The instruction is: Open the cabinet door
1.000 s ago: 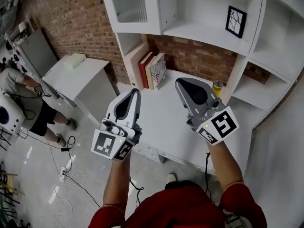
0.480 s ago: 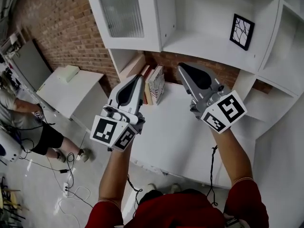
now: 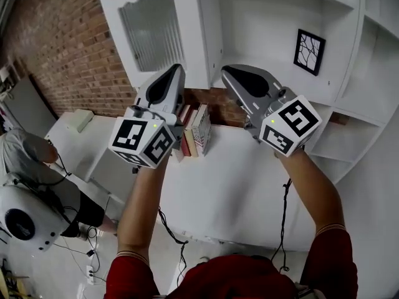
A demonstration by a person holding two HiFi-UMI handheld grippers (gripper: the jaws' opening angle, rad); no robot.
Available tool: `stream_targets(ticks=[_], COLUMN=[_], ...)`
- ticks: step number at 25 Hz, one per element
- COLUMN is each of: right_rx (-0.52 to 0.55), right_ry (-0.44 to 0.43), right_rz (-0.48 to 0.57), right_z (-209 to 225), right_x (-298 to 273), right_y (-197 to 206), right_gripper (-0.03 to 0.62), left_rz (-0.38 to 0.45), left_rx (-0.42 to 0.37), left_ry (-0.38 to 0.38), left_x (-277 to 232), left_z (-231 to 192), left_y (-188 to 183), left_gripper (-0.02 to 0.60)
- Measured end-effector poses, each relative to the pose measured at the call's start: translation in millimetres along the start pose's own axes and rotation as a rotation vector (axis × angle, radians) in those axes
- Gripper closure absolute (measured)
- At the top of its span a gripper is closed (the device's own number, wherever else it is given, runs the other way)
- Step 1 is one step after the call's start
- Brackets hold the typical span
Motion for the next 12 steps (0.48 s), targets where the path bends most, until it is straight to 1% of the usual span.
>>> stream_targets(ticks=[3, 8, 12], right_rx=[0.01, -0.007, 0.02], right_ry=[0.008, 0.035, 0.056], right_rz=[-0.009, -0.003, 0.013], right_z=[12.0, 32.1, 42.6], right_x=[-14.4, -32.5, -37.1], right_y=[-8.2, -28.5, -43.6], right_gripper=[0.582, 0.582, 0.582], left_rz=[0.016, 0.043, 0.06], left_rx=[-0.007, -0.013, -0.042], left_ry=[0.007, -0.002, -0.015], left_x=[-21.7, -58.7, -80.5], left_z=[-16.4, -41.4, -52.8], left_y=[-13.1, -37.4, -50.6], left_gripper=[0.58, 0.58, 0.58])
Point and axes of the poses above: the fingertips, and each gripper's own axes: x backward along the fingers, z to its right, y out of its underside, the point moved 6 cm from there along x, backward along the fingers, and after that the axes turned 8 degrees about -x, right-handed, at the moved point
